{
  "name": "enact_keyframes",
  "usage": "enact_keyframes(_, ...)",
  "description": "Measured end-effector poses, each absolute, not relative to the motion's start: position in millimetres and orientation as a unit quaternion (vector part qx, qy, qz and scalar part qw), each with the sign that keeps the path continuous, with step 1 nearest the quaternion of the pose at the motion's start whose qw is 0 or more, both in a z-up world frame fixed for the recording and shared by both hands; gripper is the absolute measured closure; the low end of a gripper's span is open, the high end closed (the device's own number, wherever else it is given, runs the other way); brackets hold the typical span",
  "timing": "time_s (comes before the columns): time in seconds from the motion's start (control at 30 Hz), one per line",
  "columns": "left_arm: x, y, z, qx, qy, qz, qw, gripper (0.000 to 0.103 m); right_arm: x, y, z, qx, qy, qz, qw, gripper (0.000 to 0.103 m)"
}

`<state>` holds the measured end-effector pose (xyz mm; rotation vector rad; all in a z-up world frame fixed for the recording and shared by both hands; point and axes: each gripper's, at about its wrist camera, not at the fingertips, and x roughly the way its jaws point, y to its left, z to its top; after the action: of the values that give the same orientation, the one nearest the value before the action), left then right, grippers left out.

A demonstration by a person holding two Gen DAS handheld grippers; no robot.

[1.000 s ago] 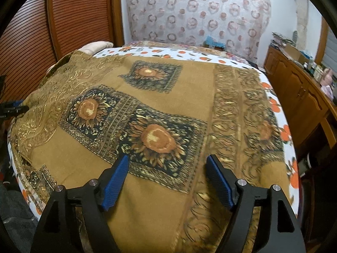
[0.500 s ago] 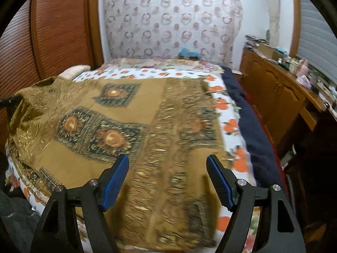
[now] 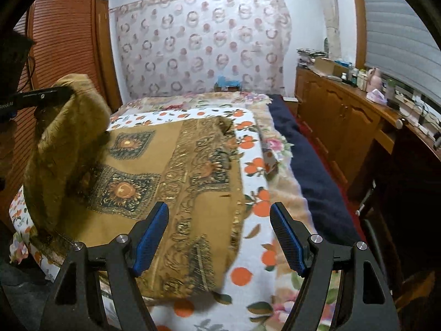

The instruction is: Fold small clothes

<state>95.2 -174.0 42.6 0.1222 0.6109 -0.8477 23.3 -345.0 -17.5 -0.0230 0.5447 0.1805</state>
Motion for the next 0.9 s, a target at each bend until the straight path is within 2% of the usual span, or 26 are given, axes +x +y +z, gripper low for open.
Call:
enact_keyframes(0.07,96,-187,41,0.064,0.301,-0.409,0.859,0.094,25,-344,-18,-0.008,0.267,0.087,0.96,0.025)
enact_keyframes(0.1,96,-190,37,0.07,0.309,-0.407,0.857,0.088,23,-346,-18,-0.006,0.267,0.086,0.96,0.025)
enact_keyframes(0.17,96,-192,30,0.078,0.313,-0.404,0.856,0.069,24,-345,-20,-0.006,0.269,0.083,0.96,0.025)
enact_keyframes(0.2,95,-189,28,0.079,0.312,-0.399,0.858,0.053,24,-345,-21,-0.005,0.27,0.083,0.959,0.025)
enact_keyframes(0.3,94,-178,23,0.077,0.315,-0.386,0.864,0.031,31,-338,-24,-0.003,0.273,0.084,0.958,0.025)
enact_keyframes(0.33,95,-174,21,0.074,0.315,-0.38,0.867,0.028,33,-336,-25,-0.001,0.273,0.085,0.958,0.025)
enact_keyframes(0.6,99,-112,-6,0.058,0.328,-0.293,0.896,0.027,54,-316,-10,-0.016,0.268,0.116,0.956,0.025)
enact_keyframes(0.9,95,-52,-35,0.028,0.347,-0.226,0.91,0.027,102,-241,12,-0.071,0.266,0.201,0.94,0.025)
